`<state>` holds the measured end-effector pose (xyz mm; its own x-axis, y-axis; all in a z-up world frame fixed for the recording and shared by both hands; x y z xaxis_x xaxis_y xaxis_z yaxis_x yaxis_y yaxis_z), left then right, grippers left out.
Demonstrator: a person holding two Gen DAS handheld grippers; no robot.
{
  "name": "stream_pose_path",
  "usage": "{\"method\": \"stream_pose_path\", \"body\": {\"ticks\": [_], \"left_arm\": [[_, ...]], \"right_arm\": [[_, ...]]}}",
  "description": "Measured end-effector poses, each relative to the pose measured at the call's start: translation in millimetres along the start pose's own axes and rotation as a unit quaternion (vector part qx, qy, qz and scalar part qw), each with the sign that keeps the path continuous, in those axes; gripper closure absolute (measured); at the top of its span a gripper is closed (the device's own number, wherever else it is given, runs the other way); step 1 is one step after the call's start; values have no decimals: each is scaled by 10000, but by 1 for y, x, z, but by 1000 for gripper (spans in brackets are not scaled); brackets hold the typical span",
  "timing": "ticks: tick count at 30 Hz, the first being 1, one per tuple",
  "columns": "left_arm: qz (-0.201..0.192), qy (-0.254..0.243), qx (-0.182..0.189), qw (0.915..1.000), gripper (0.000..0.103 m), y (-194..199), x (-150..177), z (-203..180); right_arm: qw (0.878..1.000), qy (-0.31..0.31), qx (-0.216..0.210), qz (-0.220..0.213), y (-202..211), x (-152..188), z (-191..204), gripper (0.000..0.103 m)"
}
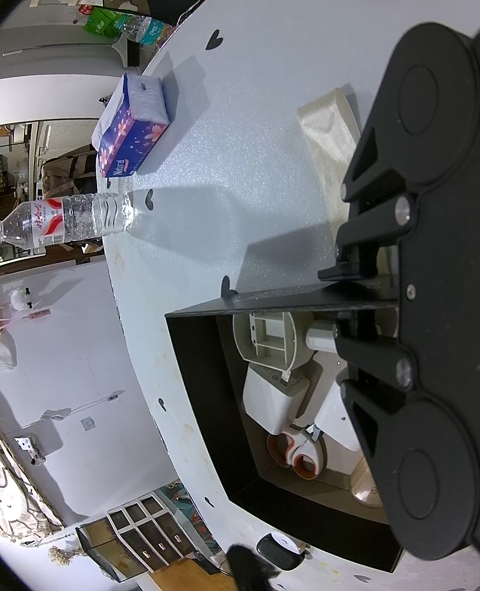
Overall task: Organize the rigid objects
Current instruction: 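Carry the smartwatch with the left gripper and release it into the box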
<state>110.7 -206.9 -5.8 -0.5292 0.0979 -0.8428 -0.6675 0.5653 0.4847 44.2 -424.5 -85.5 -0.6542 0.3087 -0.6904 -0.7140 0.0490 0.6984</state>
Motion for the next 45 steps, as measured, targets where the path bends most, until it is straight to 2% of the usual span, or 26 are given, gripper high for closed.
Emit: {"method": "stream_pose_path", "body": {"ticks": [4, 11, 19, 21, 22, 23, 26, 45], "left_arm": [[242, -139, 145, 9995, 56, -11, 13, -20], [592, -338, -140, 9976, 56, -32, 27, -26], [692, -466, -135, 9964, 55, -37, 32, -28], [768, -460, -129, 9959, 49, -38, 34, -29], [779, -457, -117, 9958, 39, -38, 35, -29], [771, -449, -72, 9960, 35, -36, 35, -29], [770, -503, 25, 9958, 35, -33, 34, -32], [911, -477, 58, 9947, 35, -30, 36, -32]], "right_arm": [[10000, 0, 2, 1, -1, 0, 0, 91], [10000, -11, -42, -5, -3, 0, 1, 90], [10000, -12, -52, -6, -2, 0, 0, 90], [10000, -13, -52, -6, -2, 1, 1, 90], [10000, -13, -53, -7, -2, 0, 0, 90], [10000, -17, -55, -7, -2, 0, 0, 90], [10000, -20, -57, -4, -2, 0, 0, 90], [10000, -21, -59, -3, -2, 0, 0, 90]]}}
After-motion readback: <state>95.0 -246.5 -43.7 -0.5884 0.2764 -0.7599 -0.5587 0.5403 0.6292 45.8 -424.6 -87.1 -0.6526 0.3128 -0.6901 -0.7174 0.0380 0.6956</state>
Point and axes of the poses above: each gripper's, at about its wrist camera, not at the fingertips, and y roughly against the way its jaws point, z to its left, x to its underside, the point moved 3 cm from there along -y, roughly the way its jaws point, and after that the axes turned 3 degrees about y, right-handed, at the moved point
